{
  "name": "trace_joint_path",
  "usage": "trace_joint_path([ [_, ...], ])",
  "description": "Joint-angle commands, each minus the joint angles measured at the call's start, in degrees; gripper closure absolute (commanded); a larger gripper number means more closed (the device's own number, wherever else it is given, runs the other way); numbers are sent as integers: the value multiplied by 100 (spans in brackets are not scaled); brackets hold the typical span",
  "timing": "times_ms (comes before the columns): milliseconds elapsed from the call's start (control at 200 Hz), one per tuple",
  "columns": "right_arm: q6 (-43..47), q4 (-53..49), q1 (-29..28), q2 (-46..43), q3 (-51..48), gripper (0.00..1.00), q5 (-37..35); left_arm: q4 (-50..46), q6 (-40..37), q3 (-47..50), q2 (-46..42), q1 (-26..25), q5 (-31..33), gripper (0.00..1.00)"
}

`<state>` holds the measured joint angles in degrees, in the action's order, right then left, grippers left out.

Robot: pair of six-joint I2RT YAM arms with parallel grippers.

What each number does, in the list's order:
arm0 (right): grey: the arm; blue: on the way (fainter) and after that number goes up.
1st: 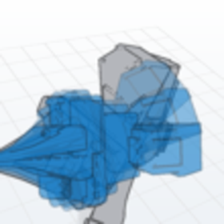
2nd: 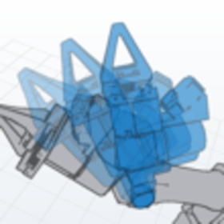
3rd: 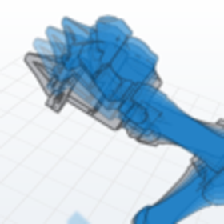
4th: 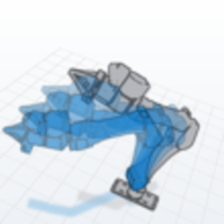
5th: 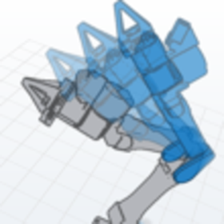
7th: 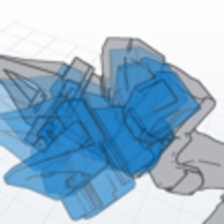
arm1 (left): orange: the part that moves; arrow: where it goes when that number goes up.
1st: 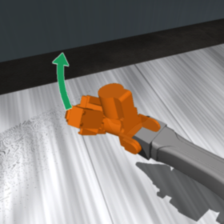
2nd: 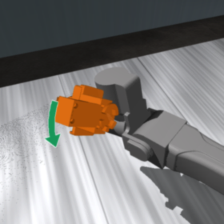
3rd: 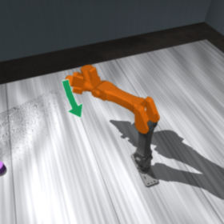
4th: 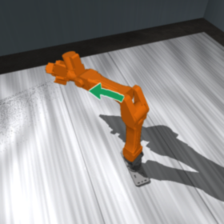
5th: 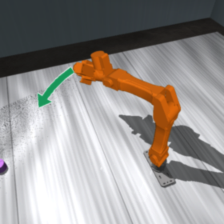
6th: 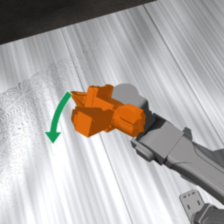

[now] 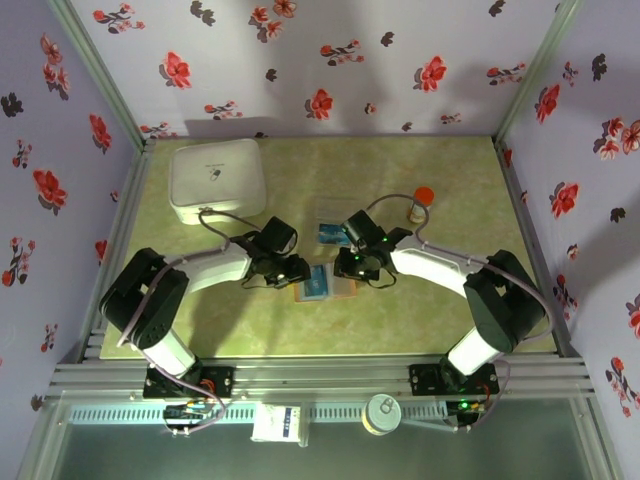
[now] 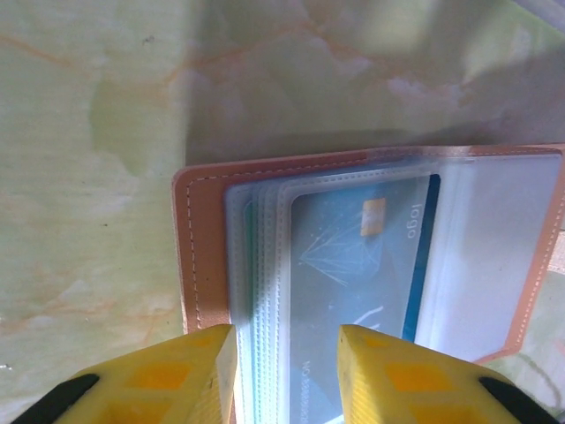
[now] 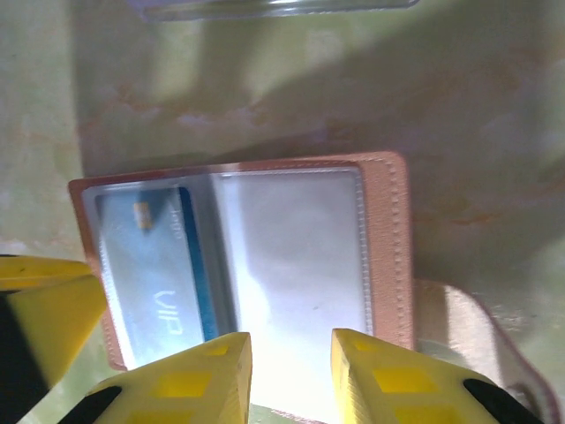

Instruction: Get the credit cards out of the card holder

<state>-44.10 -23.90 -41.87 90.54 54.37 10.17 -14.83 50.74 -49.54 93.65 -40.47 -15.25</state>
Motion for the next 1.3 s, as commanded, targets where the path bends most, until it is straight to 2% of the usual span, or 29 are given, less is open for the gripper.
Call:
trace_joint_path([
  [0, -243, 164, -106, 85, 208, 69, 99, 127, -185, 58, 138, 61, -75, 67],
  [250, -475, 591, -190, 329, 225, 71, 398, 156, -283, -12, 251, 156, -119, 73],
  [670, -612, 1091, -246, 735, 211, 76, 817, 157, -277, 67, 282, 188, -163, 77],
  [1045, -609, 1181, -260, 945, 183, 80, 841, 121, -282, 102, 264, 199, -171, 80],
  [1295, -542, 991, -260, 968, 166, 78, 646, 108, -288, 96, 251, 217, -172, 80],
])
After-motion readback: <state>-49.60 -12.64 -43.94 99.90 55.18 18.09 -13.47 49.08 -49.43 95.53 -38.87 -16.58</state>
